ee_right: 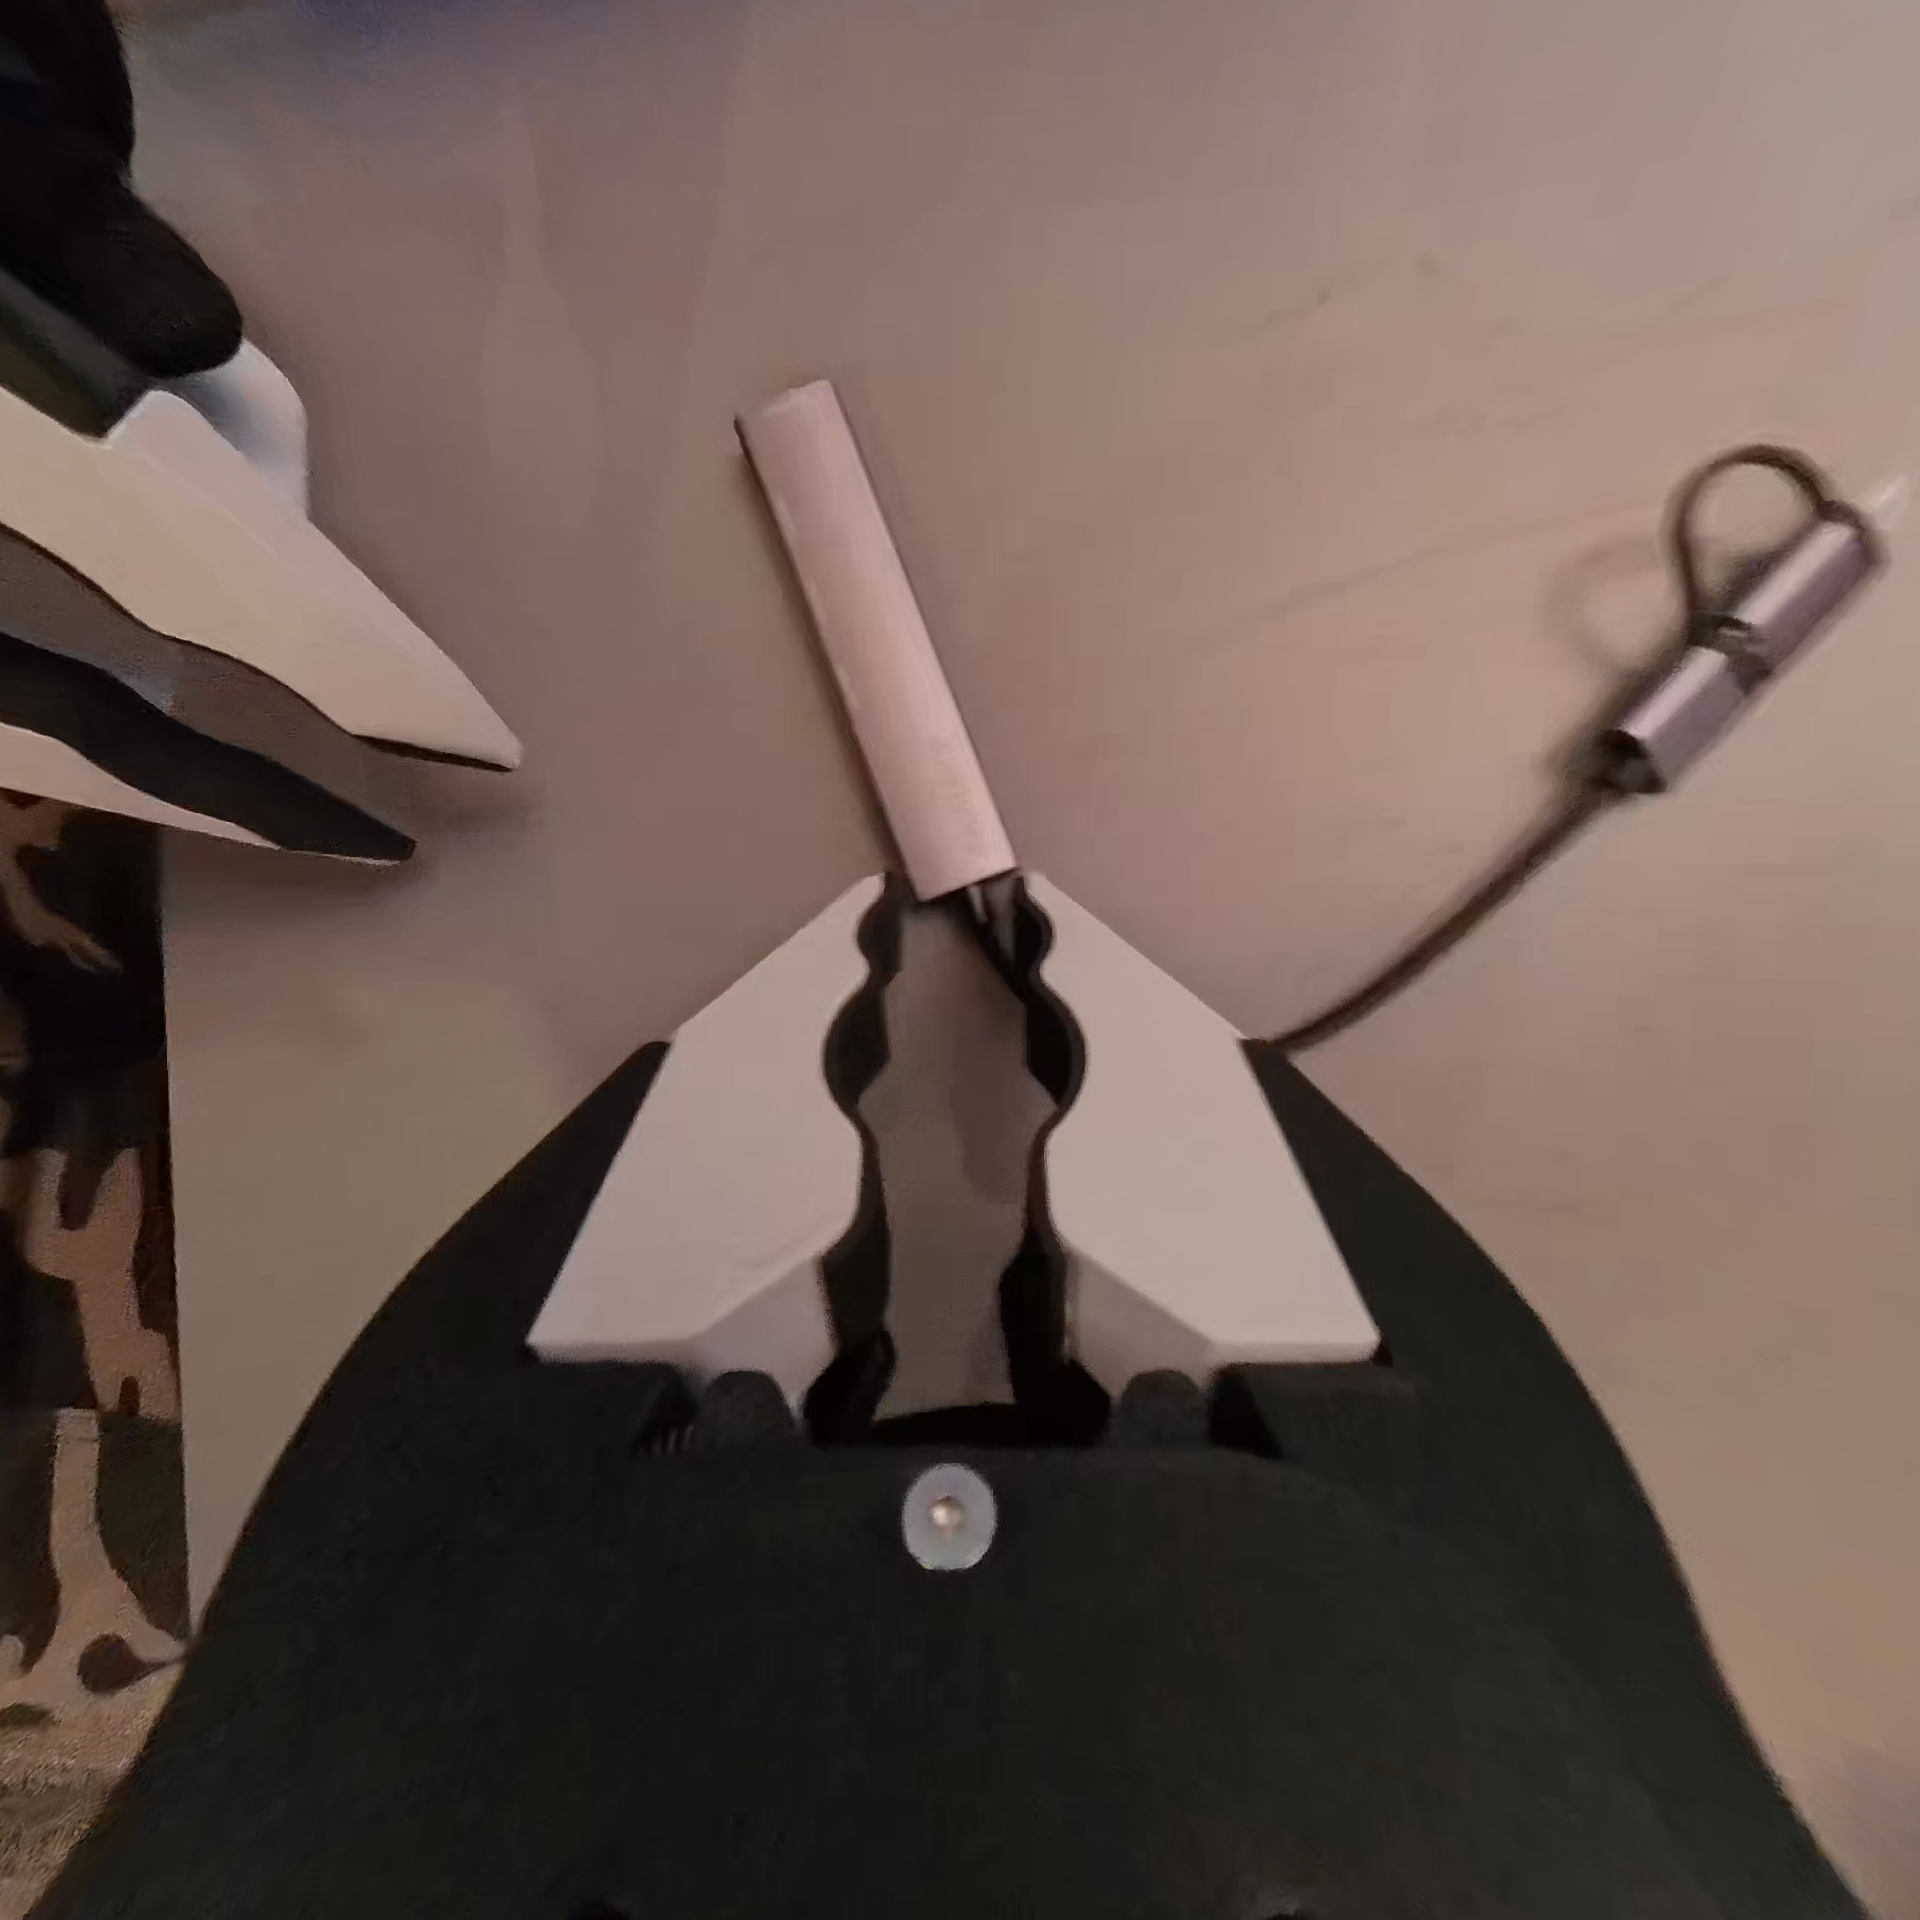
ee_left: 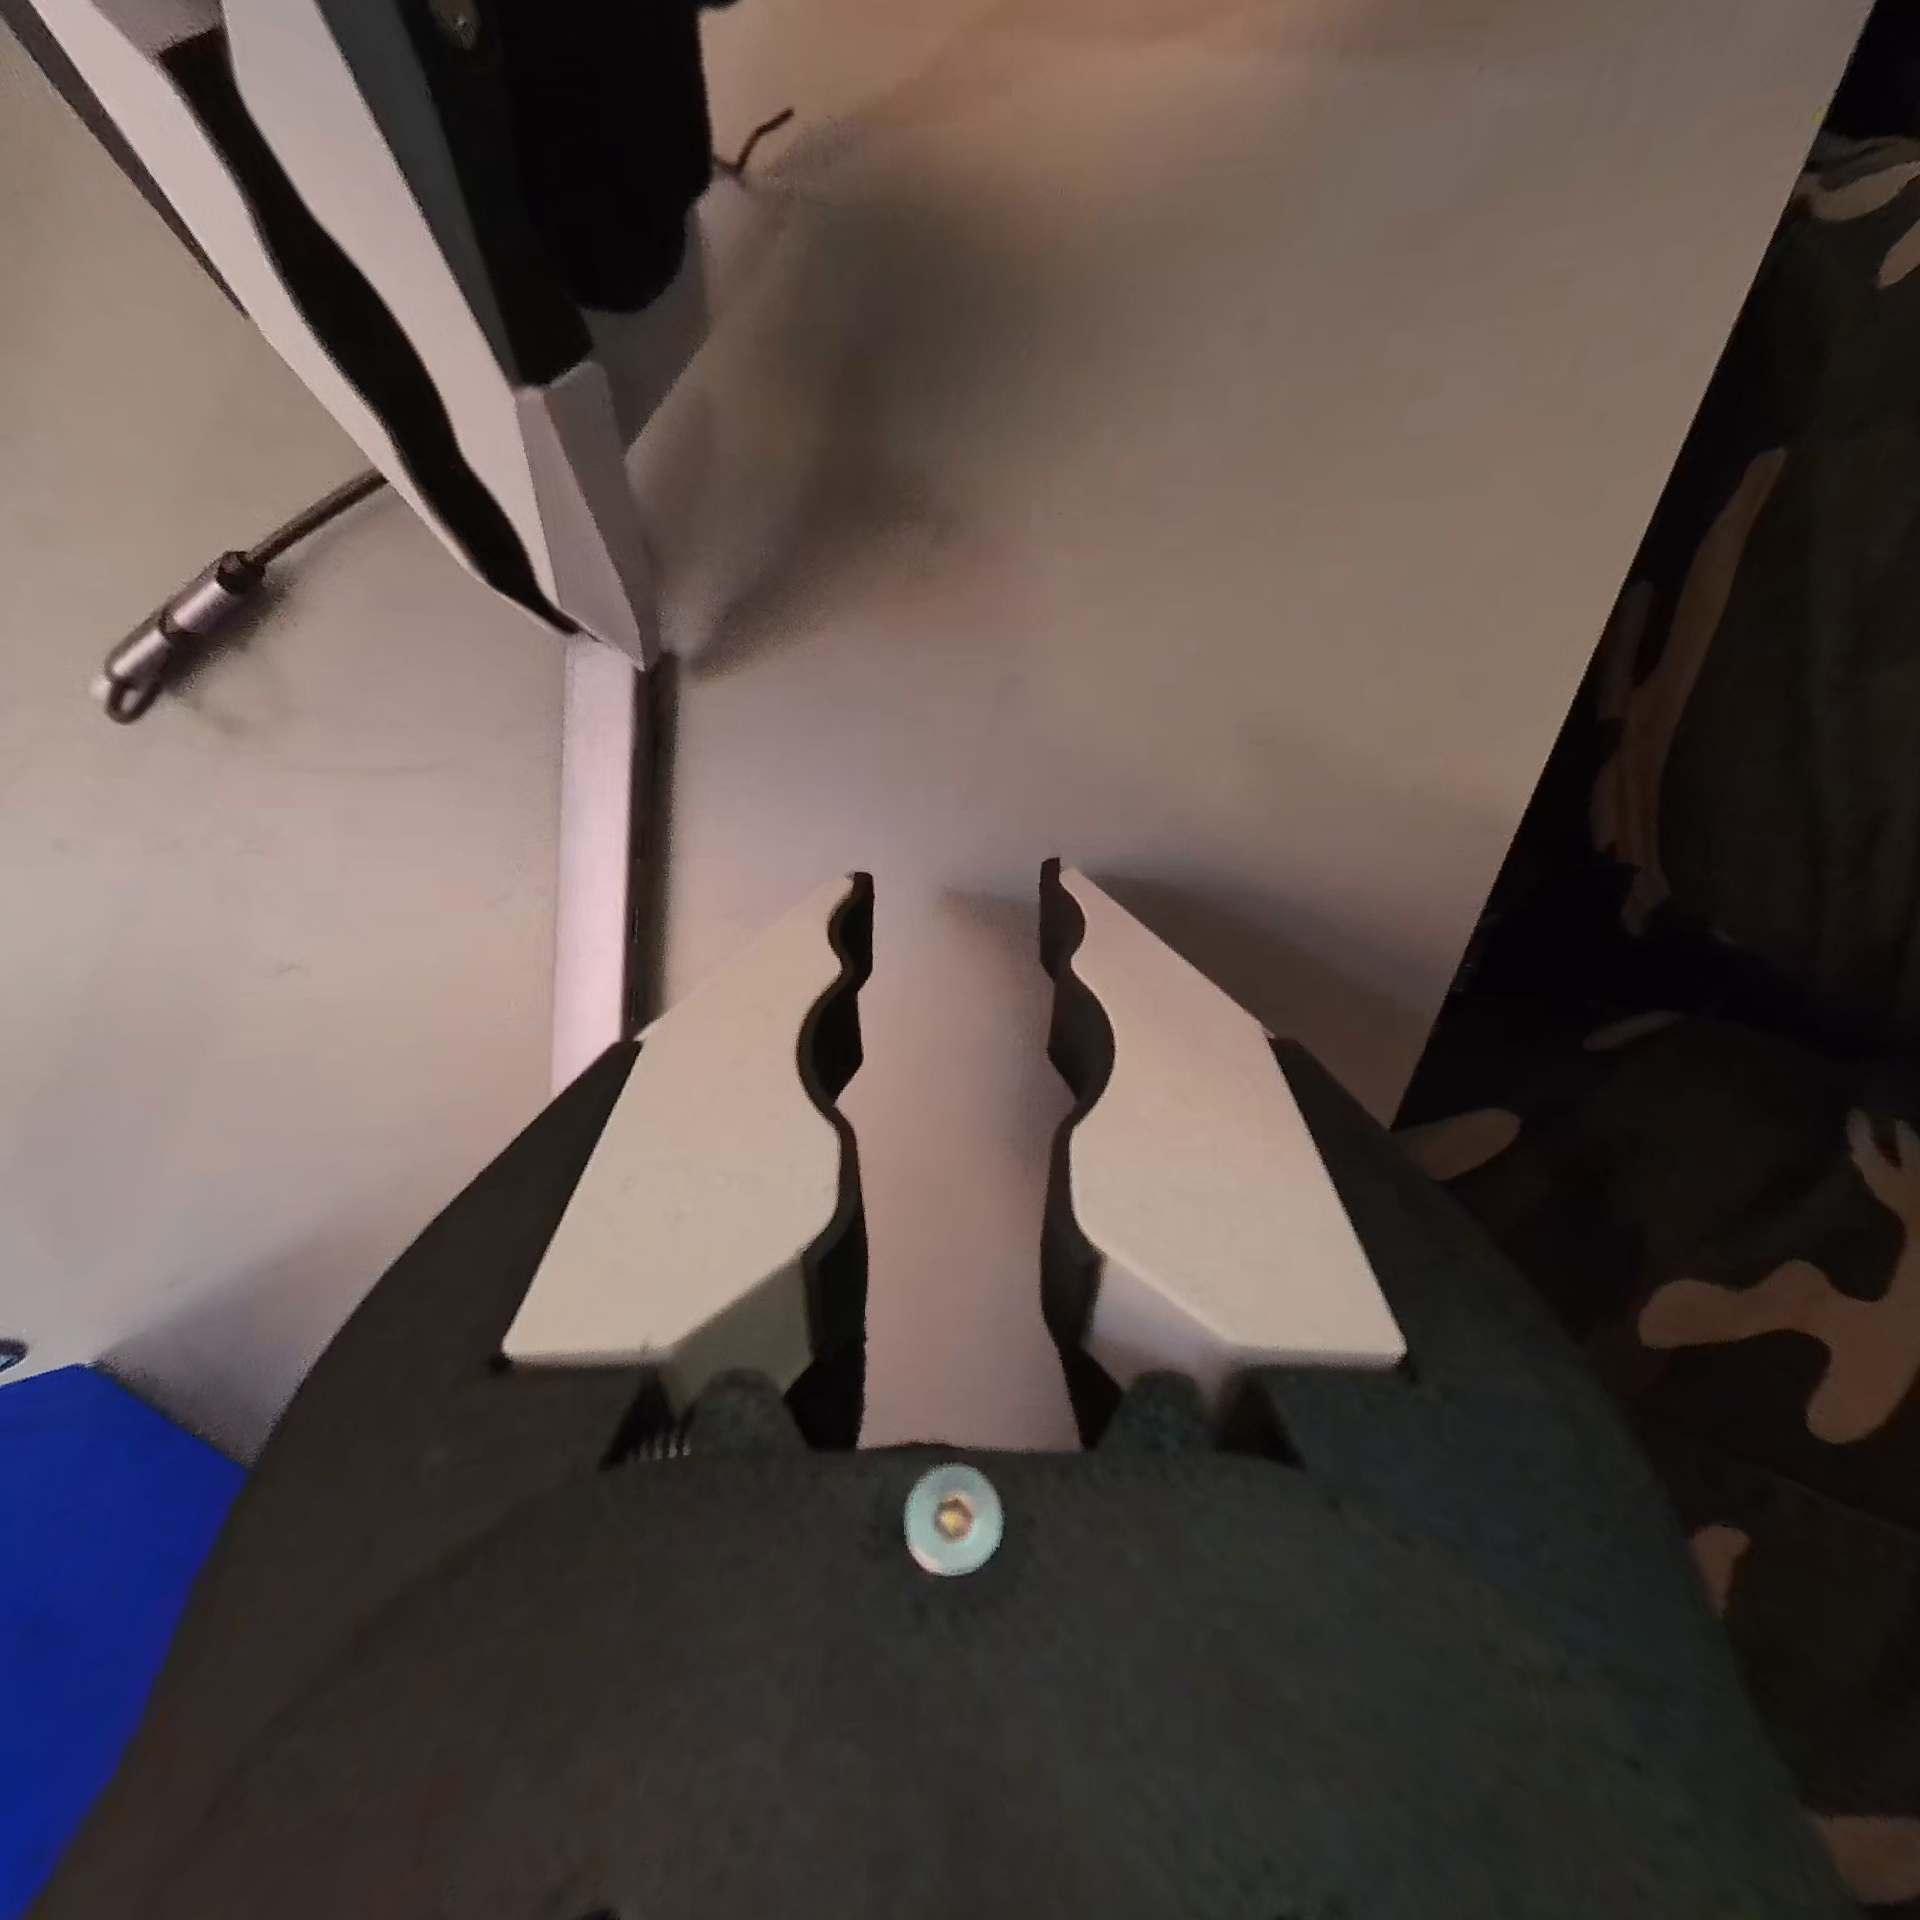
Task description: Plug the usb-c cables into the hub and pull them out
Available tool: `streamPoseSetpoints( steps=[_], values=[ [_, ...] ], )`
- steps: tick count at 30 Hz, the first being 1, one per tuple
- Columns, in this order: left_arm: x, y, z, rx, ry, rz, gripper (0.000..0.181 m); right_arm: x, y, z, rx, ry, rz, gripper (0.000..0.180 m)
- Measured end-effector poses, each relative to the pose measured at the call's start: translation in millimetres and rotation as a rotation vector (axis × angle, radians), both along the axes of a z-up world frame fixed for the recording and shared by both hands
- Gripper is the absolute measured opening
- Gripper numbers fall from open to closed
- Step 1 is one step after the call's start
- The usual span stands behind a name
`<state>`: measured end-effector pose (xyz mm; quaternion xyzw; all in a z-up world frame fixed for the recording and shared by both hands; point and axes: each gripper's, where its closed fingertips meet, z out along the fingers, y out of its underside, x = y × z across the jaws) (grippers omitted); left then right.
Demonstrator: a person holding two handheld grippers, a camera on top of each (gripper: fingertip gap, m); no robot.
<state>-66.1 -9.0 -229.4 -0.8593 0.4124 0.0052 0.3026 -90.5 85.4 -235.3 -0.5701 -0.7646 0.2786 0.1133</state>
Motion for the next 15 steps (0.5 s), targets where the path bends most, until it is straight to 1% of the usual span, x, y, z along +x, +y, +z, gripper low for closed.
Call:
streamPoseSetpoints(
  steps=[2, 3, 5, 7, 8, 9, 11, 12, 13, 14, 15],
  values=[
    [1.7, -0.3, -2.9, -0.006, 0.006, -0.003, 0.03, 5.4, 14.9, 14.2, 0.043, 0.058, -0.071, 0.037],
    [2.3, -0.5, -4.0, -0.007, 0.006, -0.004, 0.03, 10.3, 30.8, 25.5, 0.058, 0.097, -0.137, 0.037],
    [3.3, -1.0, -6.3, -0.016, 0.002, -0.002, 0.03, 33.6, 89.9, 41.4, 0.179, 0.125, -0.339, 0.042],
    [4.7, -0.6, -7.6, -0.019, -0.003, -0.001, 0.031, 71.2, 156.1, 49.2, 0.311, 0.112, -0.568, 0.054],
    [5.7, -0.2, -7.9, -0.021, -0.006, -0.002, 0.031, 94.9, 182.5, 45.6, 0.357, 0.062, -0.665, 0.062],
    [6.9, 0.2, -8.0, -0.022, -0.008, -0.003, 0.031, 117.7, 199.6, 36.8, 0.373, -0.01, -0.735, 0.066],
    [9.6, 1.7, -7.5, -0.021, -0.014, -0.006, 0.031, 144.8, 211.0, 14.6, 0.327, -0.112, -0.797, 0.067],
    [11.0, 2.8, -7.2, -0.02, -0.017, -0.007, 0.031, 149.1, 208.4, 2.5, 0.272, -0.141, -0.804, 0.065],
    [12.2, 4.0, -7.1, -0.018, -0.018, -0.007, 0.031, 146.3, 203.4, -4.3, 0.206, -0.132, -0.796, 0.051],
    [13.0, 5.3, -6.7, -0.017, -0.019, -0.006, 0.031, 143.3, 203.1, -4.8, 0.176, -0.097, -0.808, 0.032],
    [13.9, 6.9, -5.9, -0.013, -0.023, -0.005, 0.031, 141.7, 202.0, -5.9, 0.172, -0.077, -0.797, 0.024]
  ],
)
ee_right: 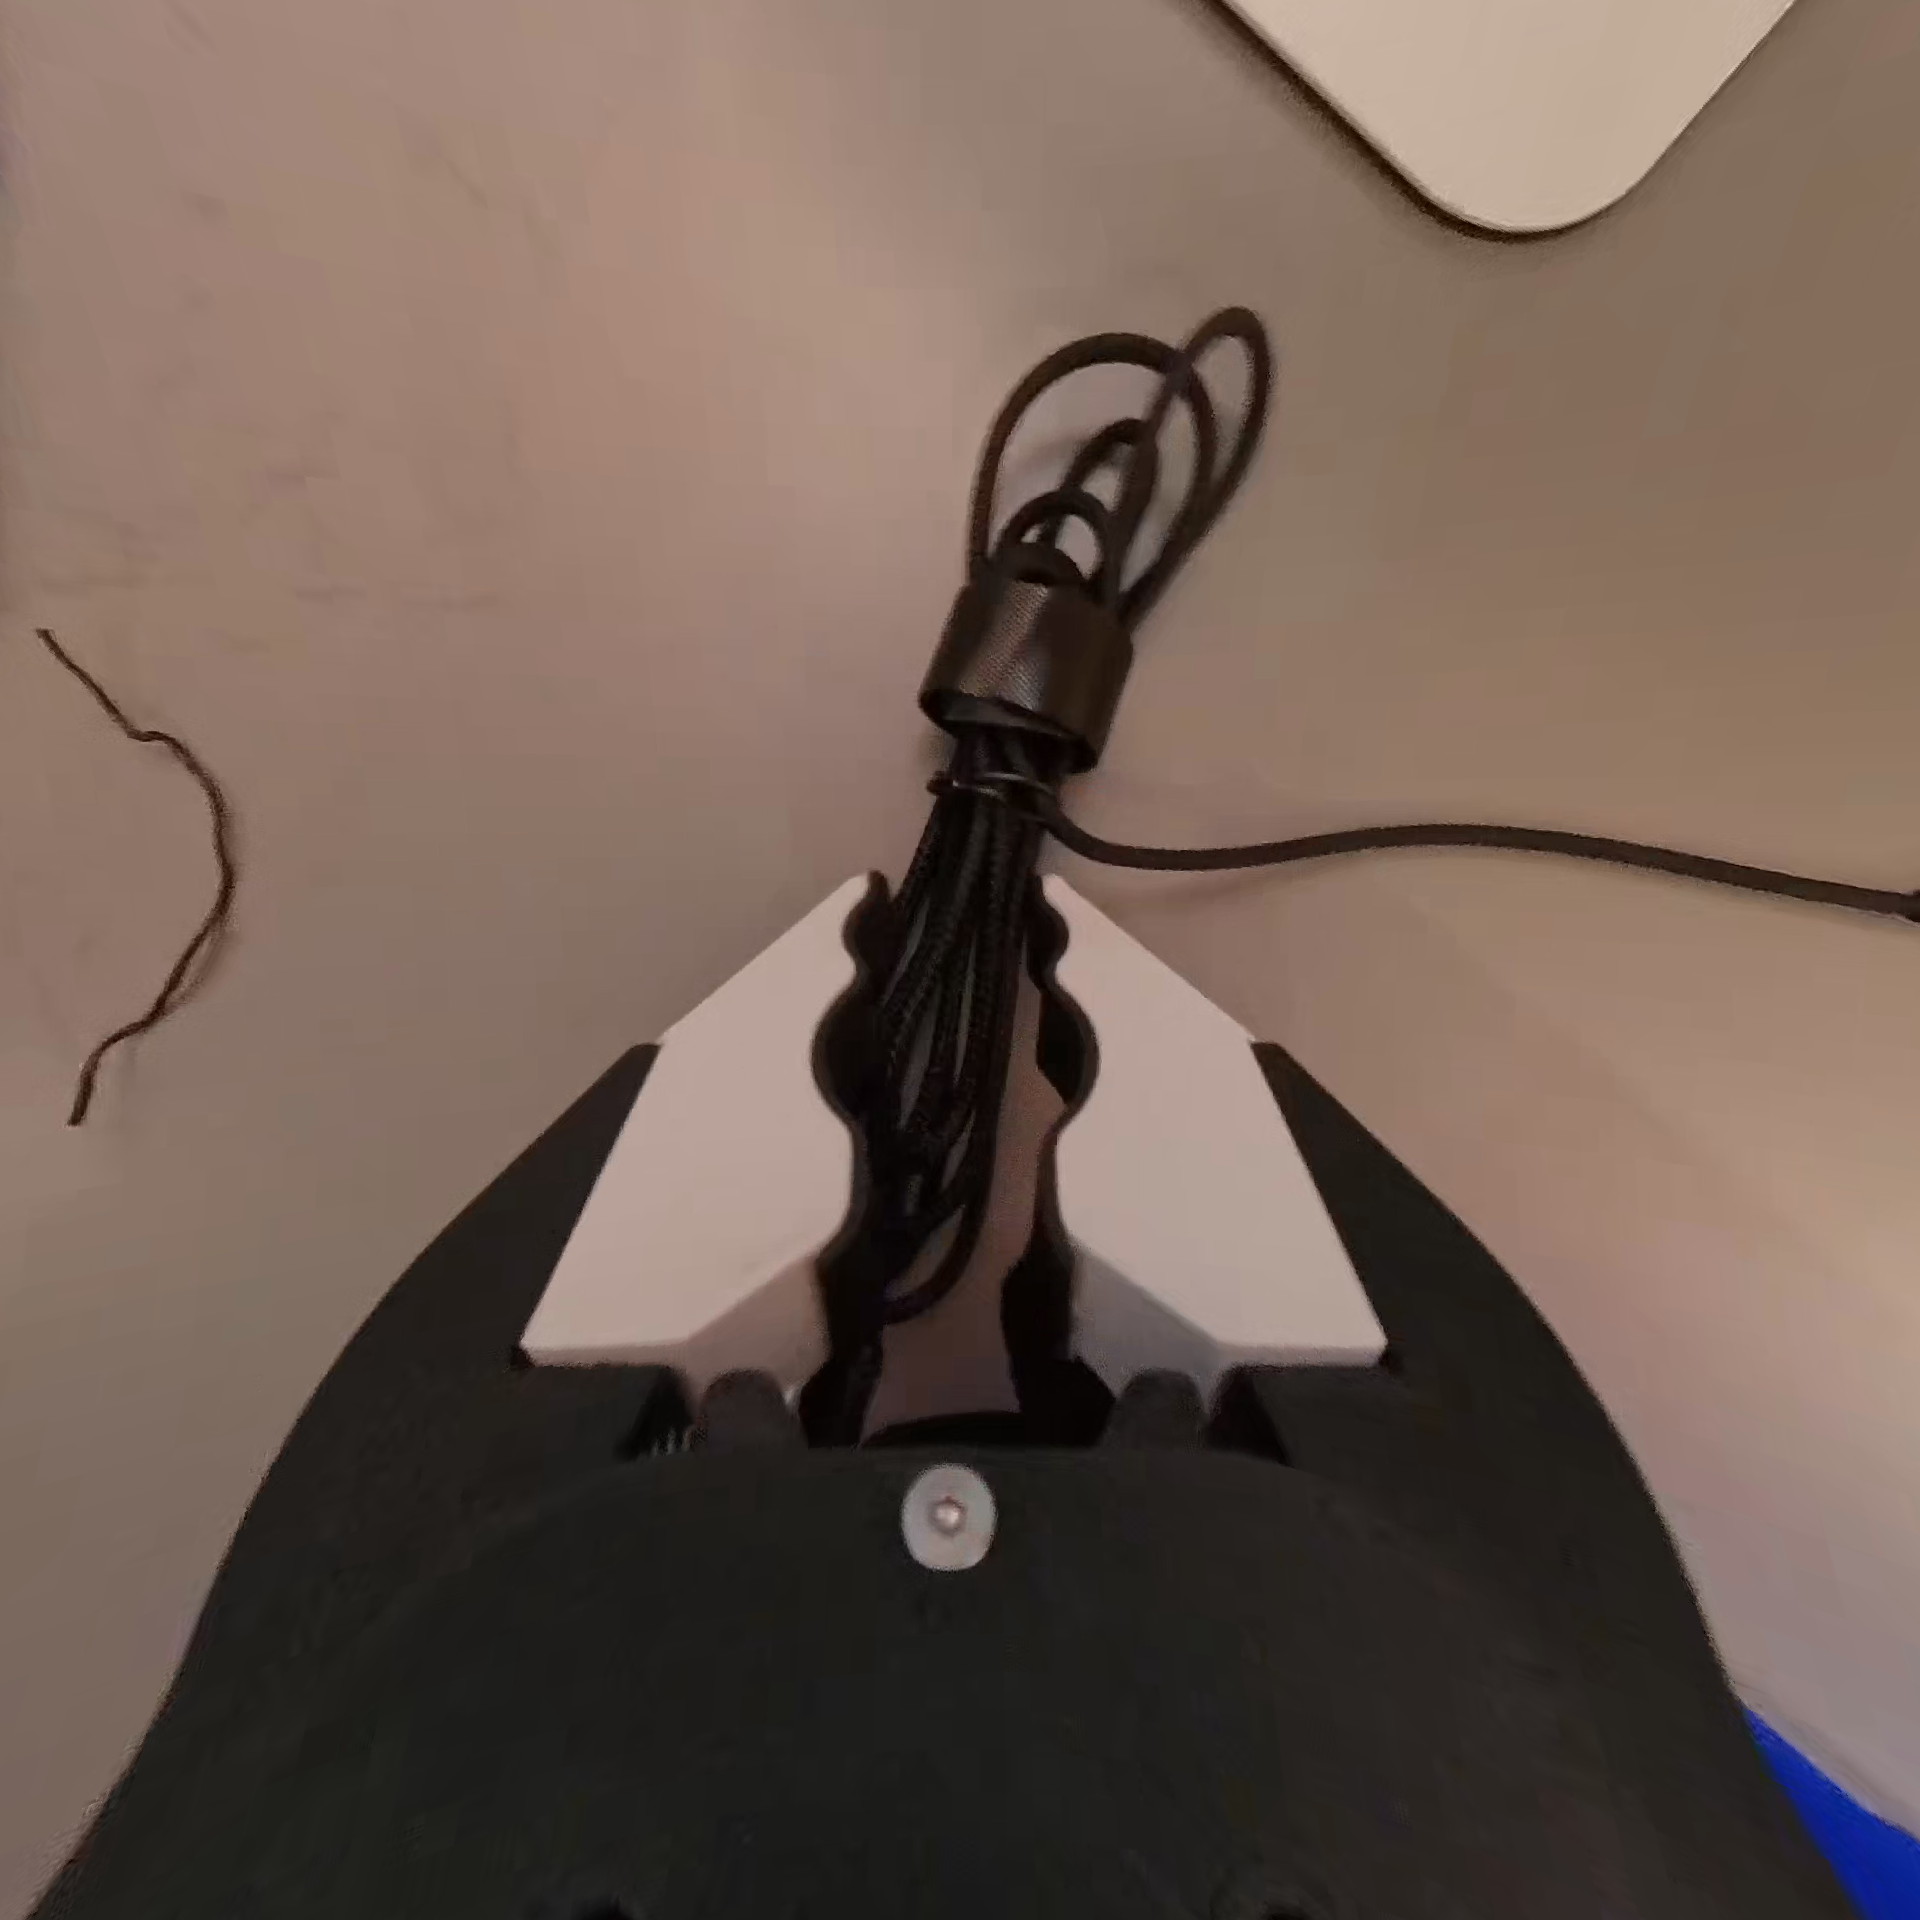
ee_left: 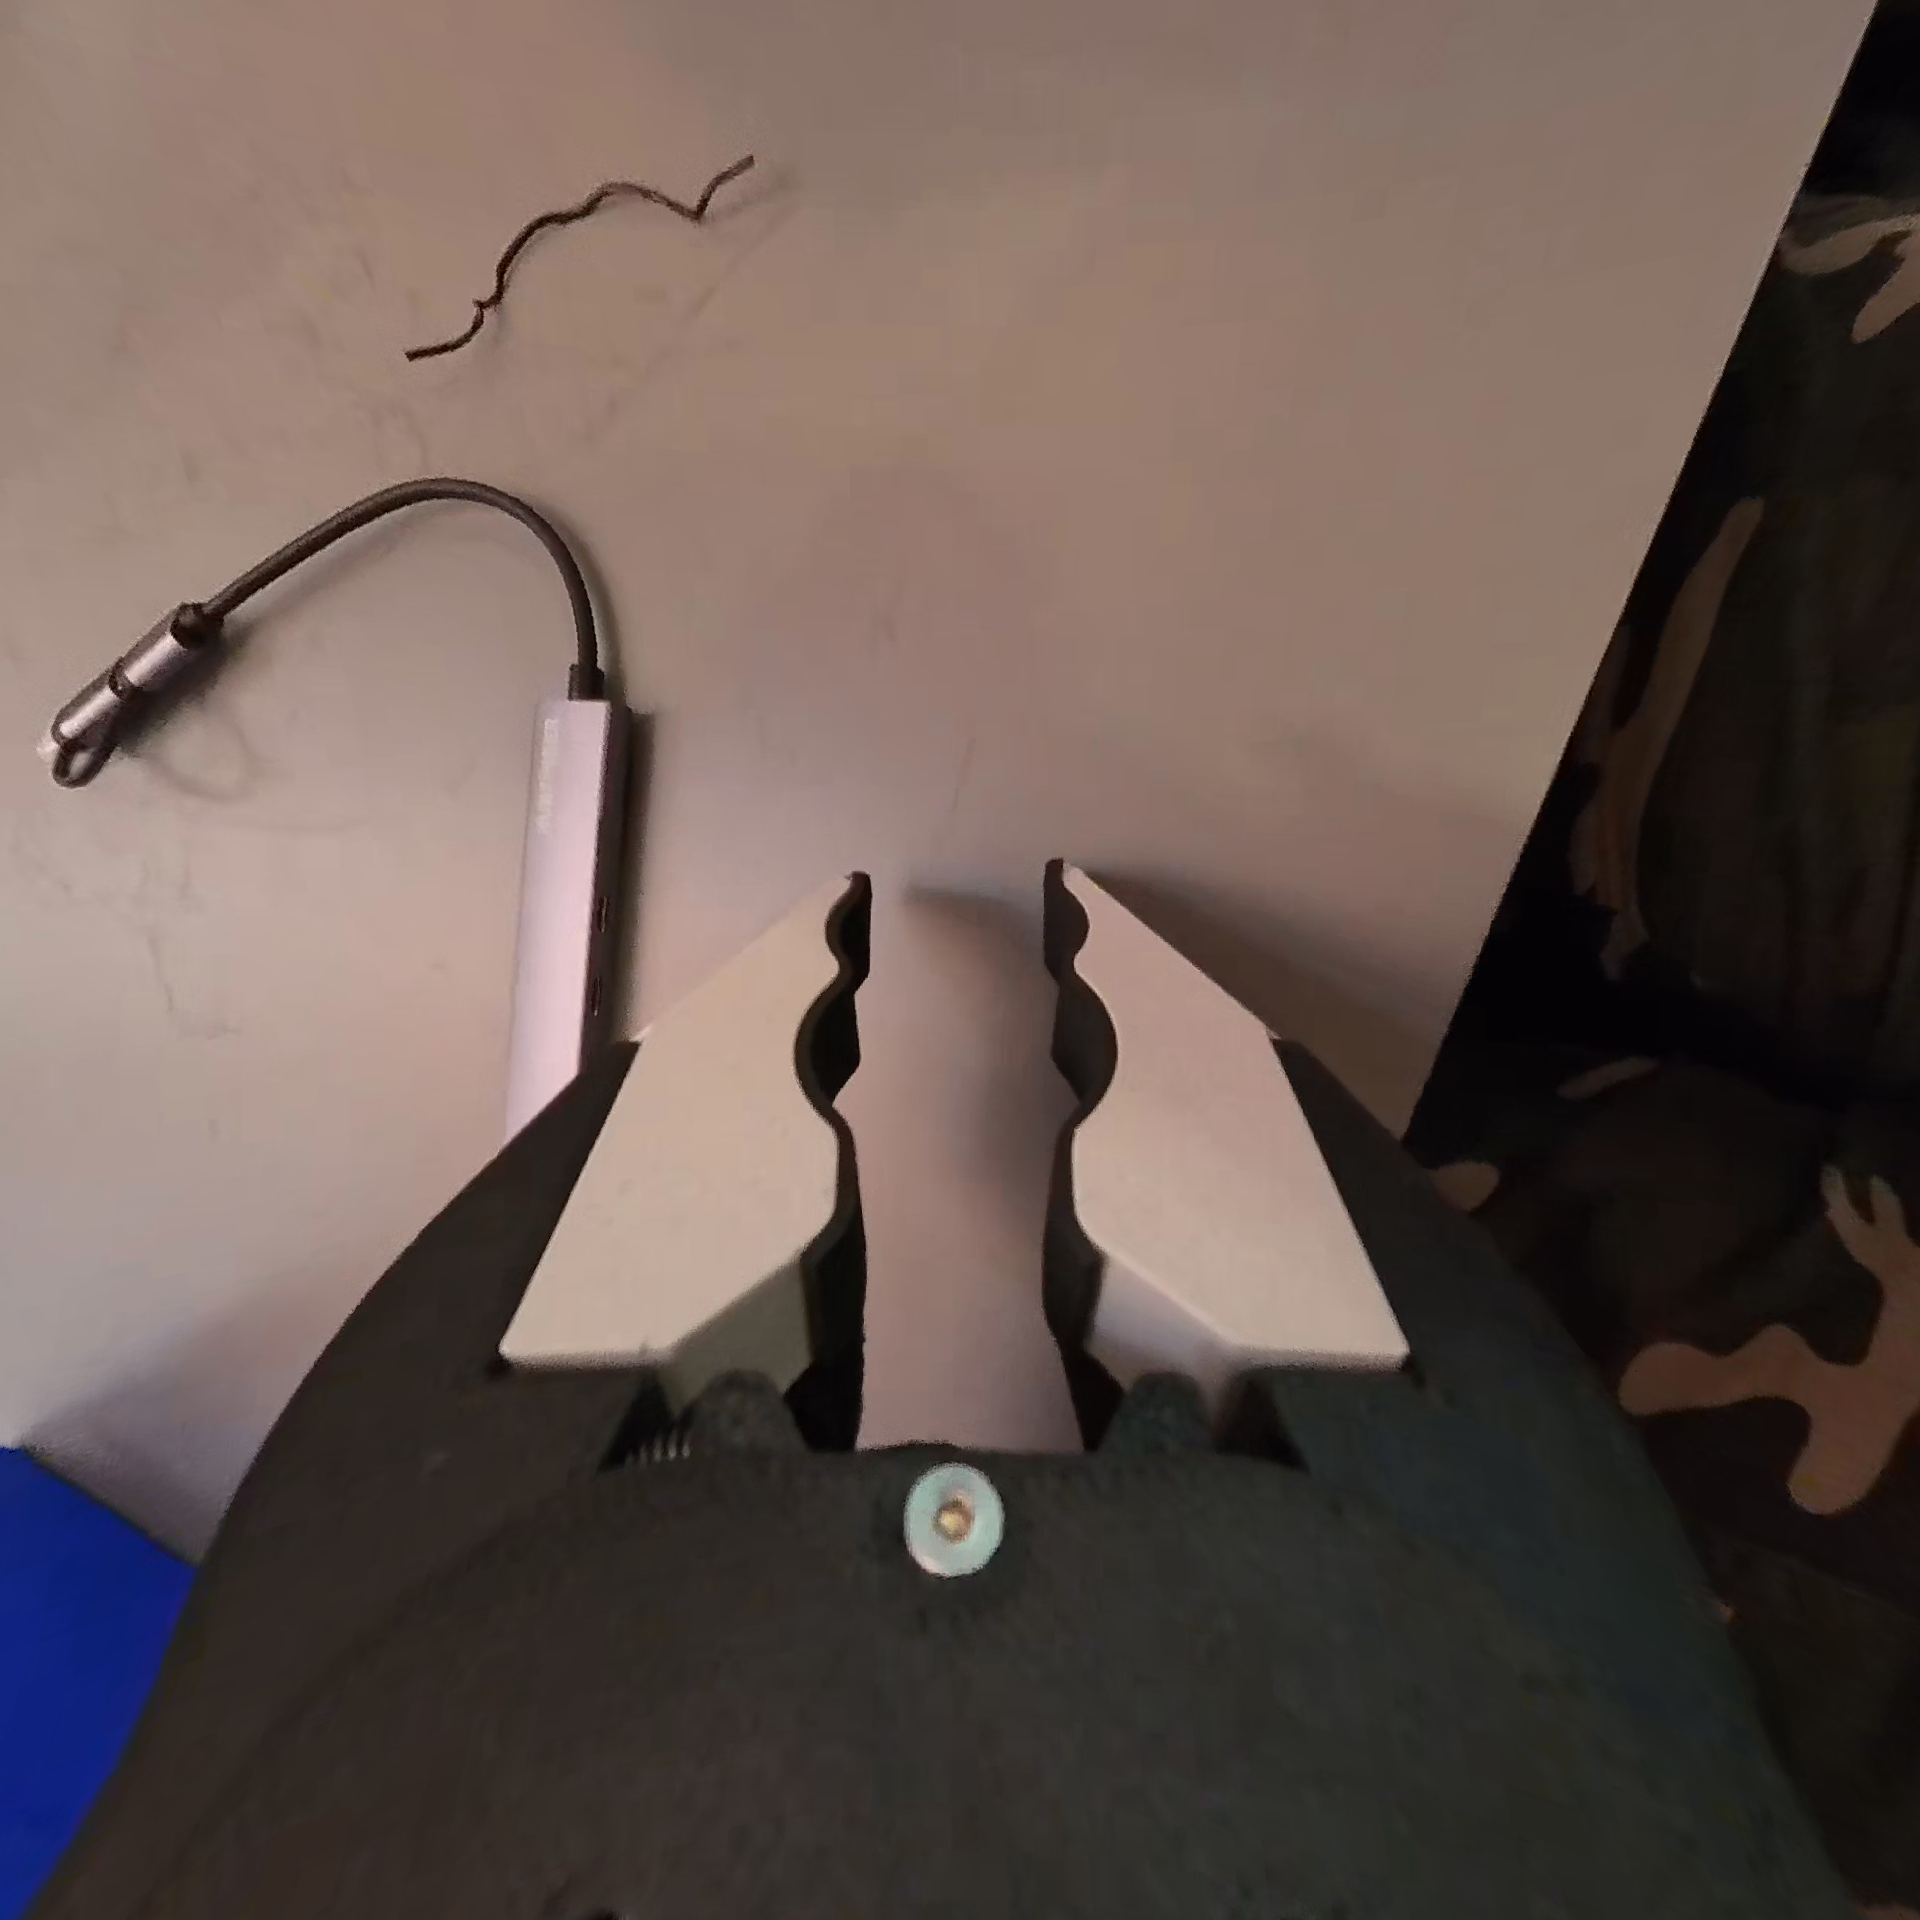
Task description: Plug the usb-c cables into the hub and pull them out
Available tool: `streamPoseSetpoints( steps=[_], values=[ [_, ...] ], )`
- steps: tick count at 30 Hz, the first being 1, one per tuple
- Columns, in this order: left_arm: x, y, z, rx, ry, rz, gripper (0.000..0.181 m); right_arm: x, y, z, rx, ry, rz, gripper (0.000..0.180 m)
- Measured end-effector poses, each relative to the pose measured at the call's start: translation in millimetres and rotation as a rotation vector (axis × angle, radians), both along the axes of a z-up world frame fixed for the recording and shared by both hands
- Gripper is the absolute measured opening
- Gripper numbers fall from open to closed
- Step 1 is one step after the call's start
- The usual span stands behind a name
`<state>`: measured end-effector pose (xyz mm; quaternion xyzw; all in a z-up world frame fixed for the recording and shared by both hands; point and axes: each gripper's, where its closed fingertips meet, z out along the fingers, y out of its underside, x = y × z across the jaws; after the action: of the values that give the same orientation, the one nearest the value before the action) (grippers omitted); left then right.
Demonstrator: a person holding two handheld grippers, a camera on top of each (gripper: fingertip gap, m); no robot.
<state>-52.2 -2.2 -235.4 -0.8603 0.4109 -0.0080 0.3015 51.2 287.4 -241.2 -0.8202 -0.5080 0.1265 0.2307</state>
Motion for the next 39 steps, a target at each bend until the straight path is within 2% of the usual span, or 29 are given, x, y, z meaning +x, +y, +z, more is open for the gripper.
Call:
streamPoseSetpoints(
  steps=[2, 6, 11, 15, 20, 25, 27, 31, 35, 39],
  values=[
    [0.5, 4.4, 3.7, 0.013, -0.012, 0.011, 0.032, -9.7, -12.9, 1.6, -0.045, 0.076, 0.041, 0.016],
    [1.8, 18.7, 18.5, 0.043, -0.109, 0.06, 0.04, -24.5, -33.9, 19.7, -0.001, 0.199, 0.088, 0.014],
    [12.3, 50.3, 56.9, 0.097, -0.378, 0.111, 0.056, -35.7, -77.7, 64.4, 0.07, 0.362, 0.187, 0.013],
    [22.1, 82.2, 98.4, 0.12, -0.677, 0.144, 0.072, -36.7, -113.6, 98.8, 0.105, 0.463, 0.233, 0.013],
    [45.3, 108.2, 142.7, 0.121, -0.981, 0.1, 0.08, -34.1, -156.1, 119.4, 0.131, 0.496, 0.302, 0.013],
    [76.4, 107.9, 166.9, -0.022, -1.313, -0.018, 0.075, -29.5, -189.5, 129.8, 0.108, 0.552, 0.358, 0.014],
    [81.5, 106.8, 170.3, -0.045, -1.379, -0.048, 0.064, -24.7, -198.2, 130.7, 0.083, 0.569, 0.381, 0.014],
    [96.5, 98.4, 171.2, -0.107, -1.43, -0.132, 0.031, -19.4, -213.2, 137.2, 0.002, 0.645, 0.416, 0.014],
    [101.5, 99.6, 170.0, -0.111, -1.43, -0.132, 0.026, -14.6, -213.6, 136.3, 0.03, 0.649, 0.402, 0.015],
    [106.6, 106.2, 172.5, -0.096, -1.446, -0.087, 0.025, -7.4, -206.3, 139.4, 0.171, 0.622, 0.376, 0.021]
  ],
)
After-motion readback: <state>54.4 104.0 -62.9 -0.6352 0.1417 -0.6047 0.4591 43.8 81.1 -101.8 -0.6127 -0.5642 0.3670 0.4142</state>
